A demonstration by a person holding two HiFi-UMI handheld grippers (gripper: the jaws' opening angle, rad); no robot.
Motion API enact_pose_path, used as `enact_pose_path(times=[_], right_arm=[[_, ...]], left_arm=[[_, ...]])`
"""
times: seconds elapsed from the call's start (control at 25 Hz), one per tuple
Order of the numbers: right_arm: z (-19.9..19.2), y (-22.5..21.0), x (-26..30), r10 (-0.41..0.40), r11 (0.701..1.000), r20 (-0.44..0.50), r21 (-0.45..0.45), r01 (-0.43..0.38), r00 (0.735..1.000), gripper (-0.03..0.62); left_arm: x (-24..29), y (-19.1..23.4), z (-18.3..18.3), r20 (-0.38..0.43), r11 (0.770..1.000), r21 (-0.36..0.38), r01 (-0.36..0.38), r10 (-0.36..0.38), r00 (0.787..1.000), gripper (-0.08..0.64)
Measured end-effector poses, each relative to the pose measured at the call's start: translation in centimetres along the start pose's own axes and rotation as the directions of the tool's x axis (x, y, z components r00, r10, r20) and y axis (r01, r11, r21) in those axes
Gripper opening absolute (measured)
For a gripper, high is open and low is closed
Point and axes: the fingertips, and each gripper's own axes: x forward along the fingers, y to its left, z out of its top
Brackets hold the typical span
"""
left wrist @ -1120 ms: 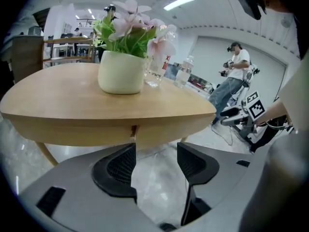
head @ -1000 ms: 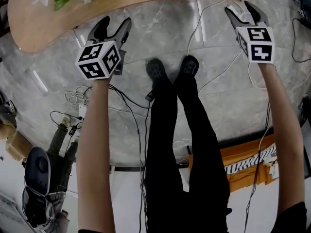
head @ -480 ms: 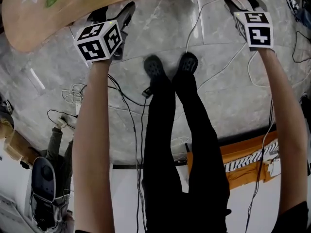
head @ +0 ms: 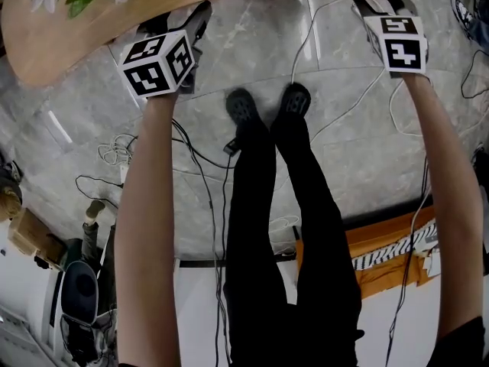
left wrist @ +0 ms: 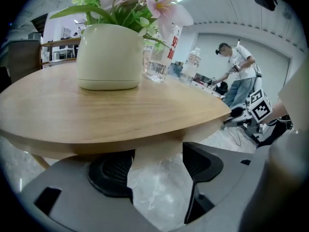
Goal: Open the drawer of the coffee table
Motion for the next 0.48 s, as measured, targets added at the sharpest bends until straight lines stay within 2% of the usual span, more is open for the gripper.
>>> enact_pose_path(times=[0.48], right_arm=[[0.00, -0.13, 0.03, -0.021, 0.999, -0.020, -0.040, 0.020, 1.000, 0.216]], left_arm=[[0.02, 0.26, -0.14, -0.003, 0.999, -0.011, -0.043, 0.043, 0.999, 0.311]])
